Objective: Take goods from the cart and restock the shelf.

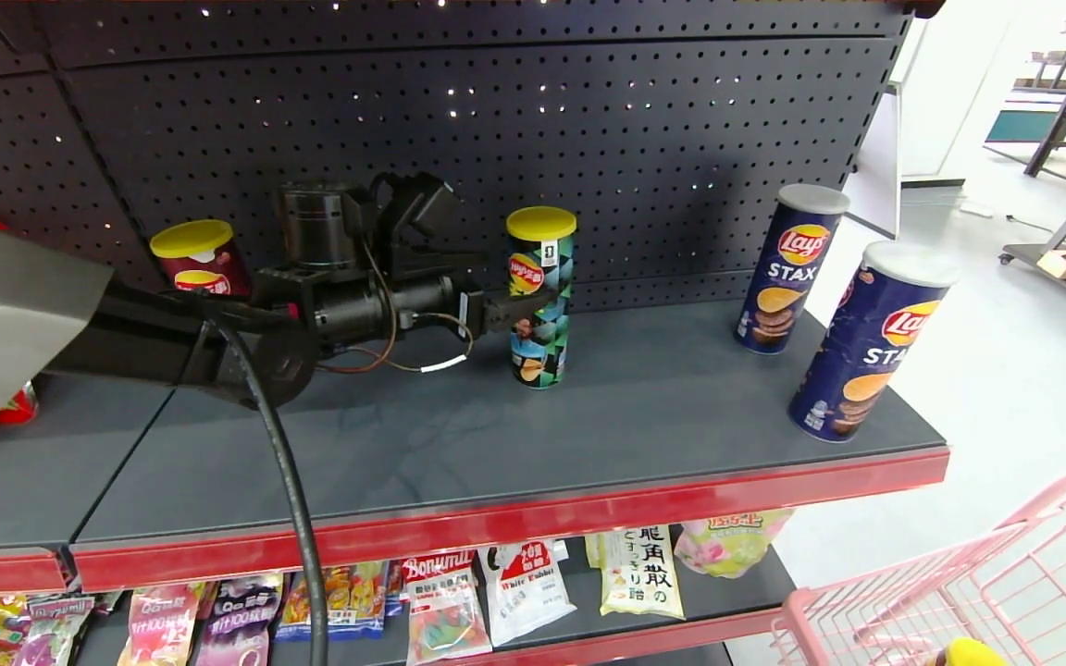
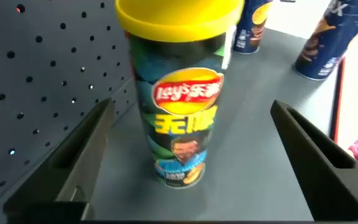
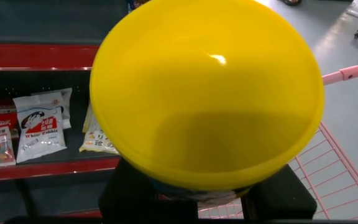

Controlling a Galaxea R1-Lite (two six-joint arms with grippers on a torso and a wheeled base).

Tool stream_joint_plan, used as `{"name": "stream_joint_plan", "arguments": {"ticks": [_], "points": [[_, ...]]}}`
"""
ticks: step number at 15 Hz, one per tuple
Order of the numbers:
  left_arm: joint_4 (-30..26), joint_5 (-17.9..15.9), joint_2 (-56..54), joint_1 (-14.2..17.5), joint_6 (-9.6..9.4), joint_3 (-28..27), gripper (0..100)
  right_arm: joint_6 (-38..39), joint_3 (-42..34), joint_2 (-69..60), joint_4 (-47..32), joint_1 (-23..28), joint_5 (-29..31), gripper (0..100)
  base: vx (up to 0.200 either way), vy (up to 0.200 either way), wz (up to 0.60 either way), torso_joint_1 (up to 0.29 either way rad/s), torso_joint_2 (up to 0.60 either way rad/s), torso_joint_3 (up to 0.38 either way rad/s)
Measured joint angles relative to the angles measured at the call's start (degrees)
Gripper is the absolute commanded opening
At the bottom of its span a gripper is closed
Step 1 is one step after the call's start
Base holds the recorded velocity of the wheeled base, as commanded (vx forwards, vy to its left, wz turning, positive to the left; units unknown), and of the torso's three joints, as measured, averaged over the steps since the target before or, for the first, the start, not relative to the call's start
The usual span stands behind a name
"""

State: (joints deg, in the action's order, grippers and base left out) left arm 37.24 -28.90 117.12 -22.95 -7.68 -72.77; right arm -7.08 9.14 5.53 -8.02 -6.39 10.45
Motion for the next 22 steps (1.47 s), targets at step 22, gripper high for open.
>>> {"name": "stream_joint_plan", "arguments": {"ticks": [22], "points": [[-0.4,1.6,14.2,-3.6,2.79,-19.9,100,0.0,-0.2,0.3,-0.1,0.1,0.0,0,0.000,0.000,0.00,0.000,0.00,0.000]]}}
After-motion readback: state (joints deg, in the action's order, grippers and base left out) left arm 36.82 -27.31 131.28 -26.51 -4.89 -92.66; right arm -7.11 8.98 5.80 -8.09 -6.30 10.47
